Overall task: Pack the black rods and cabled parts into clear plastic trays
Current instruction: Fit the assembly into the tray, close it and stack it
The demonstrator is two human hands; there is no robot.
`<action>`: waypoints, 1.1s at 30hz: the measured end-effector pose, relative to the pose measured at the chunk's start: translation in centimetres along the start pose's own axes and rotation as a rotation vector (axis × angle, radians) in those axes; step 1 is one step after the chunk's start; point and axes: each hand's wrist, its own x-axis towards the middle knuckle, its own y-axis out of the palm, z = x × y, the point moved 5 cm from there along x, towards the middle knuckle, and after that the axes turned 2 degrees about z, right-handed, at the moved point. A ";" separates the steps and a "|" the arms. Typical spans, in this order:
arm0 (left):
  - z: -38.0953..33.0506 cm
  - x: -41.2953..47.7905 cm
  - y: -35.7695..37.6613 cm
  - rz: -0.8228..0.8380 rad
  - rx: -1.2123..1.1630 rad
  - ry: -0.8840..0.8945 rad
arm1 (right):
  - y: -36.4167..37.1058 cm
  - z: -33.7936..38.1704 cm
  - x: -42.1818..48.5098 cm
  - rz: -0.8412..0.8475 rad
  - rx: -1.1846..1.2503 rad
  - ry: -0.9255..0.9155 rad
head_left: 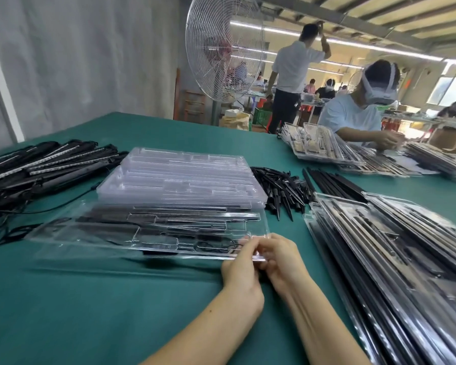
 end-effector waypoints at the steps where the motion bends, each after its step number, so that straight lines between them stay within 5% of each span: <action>1: -0.1 -0.1 0.0 0.005 -0.003 -0.011 | 0.0 0.0 0.0 -0.008 -0.013 -0.010; 13: -0.3 0.3 0.0 0.005 0.050 -0.038 | 0.0 -0.2 -0.3 -0.087 -0.018 -0.085; 24: 0.0 0.0 -0.4 -0.008 0.159 0.052 | -0.8 1.0 -0.4 0.035 -0.189 -0.095; 33: -0.3 -0.7 0.2 0.006 0.251 0.079 | -1.4 1.3 -0.1 -0.104 -0.149 -0.063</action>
